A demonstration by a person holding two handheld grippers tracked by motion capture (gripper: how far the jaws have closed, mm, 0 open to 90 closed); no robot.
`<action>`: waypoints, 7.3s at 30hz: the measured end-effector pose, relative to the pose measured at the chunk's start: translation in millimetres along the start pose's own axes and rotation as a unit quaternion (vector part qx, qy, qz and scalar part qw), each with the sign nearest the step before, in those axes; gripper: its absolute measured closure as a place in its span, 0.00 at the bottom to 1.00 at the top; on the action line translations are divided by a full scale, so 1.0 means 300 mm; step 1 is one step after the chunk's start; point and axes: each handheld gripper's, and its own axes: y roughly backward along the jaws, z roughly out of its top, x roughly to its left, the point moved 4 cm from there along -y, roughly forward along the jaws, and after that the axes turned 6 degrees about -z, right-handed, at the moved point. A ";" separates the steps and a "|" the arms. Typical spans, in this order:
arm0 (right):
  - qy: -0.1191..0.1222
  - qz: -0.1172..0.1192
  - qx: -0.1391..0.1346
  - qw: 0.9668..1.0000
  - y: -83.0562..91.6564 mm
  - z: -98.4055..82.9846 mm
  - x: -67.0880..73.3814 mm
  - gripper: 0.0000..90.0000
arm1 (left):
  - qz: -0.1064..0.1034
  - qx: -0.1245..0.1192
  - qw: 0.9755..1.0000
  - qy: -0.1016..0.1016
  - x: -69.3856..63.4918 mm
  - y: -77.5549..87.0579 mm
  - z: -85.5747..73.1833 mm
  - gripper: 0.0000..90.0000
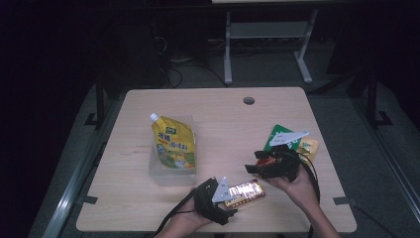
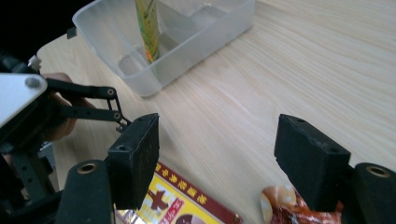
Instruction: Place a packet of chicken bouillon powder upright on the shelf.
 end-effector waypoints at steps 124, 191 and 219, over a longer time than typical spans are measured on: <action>0.107 0.080 -0.009 0.991 -0.040 0.266 0.123 0.74 | 0.078 -0.081 0.993 0.042 -0.045 0.070 0.010 0.22; 0.233 0.163 0.029 0.958 -0.396 0.428 0.394 0.74 | 0.053 -0.085 0.995 0.031 -0.068 0.065 0.013 0.23; 0.247 0.154 0.060 0.955 -0.484 0.366 0.422 0.72 | 0.049 -0.085 0.995 0.036 -0.074 0.064 0.013 0.23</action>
